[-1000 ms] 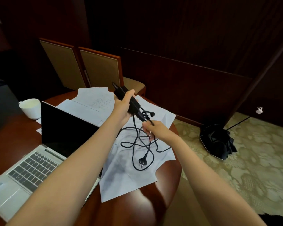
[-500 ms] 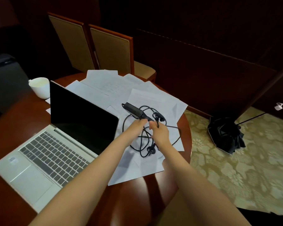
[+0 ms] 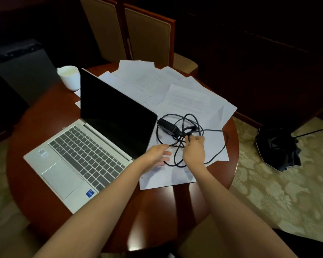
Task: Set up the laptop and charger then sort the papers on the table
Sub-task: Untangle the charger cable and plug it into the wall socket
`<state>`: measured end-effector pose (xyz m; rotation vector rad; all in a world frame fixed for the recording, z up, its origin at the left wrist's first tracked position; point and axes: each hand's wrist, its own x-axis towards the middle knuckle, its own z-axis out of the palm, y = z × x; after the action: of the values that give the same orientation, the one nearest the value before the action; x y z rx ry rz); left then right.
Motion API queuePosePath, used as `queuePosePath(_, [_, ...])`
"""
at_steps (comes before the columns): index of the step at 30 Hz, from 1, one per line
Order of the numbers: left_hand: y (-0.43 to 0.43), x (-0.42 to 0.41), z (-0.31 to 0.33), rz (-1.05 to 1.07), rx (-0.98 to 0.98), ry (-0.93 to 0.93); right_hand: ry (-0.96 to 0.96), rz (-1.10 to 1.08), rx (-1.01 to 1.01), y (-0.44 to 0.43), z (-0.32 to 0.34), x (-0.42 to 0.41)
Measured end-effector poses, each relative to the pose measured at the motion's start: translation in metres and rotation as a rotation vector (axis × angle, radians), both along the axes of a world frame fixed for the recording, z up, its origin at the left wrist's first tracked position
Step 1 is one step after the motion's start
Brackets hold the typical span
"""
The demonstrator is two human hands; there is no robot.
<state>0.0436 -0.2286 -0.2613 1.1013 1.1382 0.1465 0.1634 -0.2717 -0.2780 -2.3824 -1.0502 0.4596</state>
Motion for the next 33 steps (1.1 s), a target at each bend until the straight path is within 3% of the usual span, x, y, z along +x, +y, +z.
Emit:
queuePosePath(3, [-0.011, -0.008, -0.001, -0.019, 0.026, -0.038, -0.111, 0.059, 0.125, -0.015, 0.012, -0.023])
queuePosePath(6, [-0.024, -0.017, -0.004, 0.126, 0.0, -0.161, -0.112, 0.218, 0.06, -0.035, 0.008, -0.053])
queuePosePath(10, [-0.033, -0.038, -0.018, 0.267, -0.027, -0.196, 0.037, 0.31, -0.045, -0.06, -0.011, -0.086])
queuePosePath(14, [-0.039, -0.066, -0.029, 0.215, 0.045, -0.153, 0.124, 0.368, -0.091, -0.072, -0.021, -0.107])
queuePosePath(18, [-0.04, -0.089, -0.037, 0.136, 0.081, -0.135, 0.423, 0.433, -0.086, -0.078, -0.026, -0.12])
queuePosePath(23, [-0.036, -0.109, -0.051, 0.048, 0.311, 0.095, 0.968, -0.146, 0.129, -0.062, -0.031, -0.137])
queuePosePath(29, [-0.037, -0.125, -0.057, -0.176, 0.487, 0.221, 0.811, -0.215, 0.117, -0.045, -0.04, -0.145])
queuePosePath(33, [-0.035, -0.132, -0.056, -0.184, 0.507, 0.197, 0.98, -0.396, 0.21, -0.048, -0.044, -0.147])
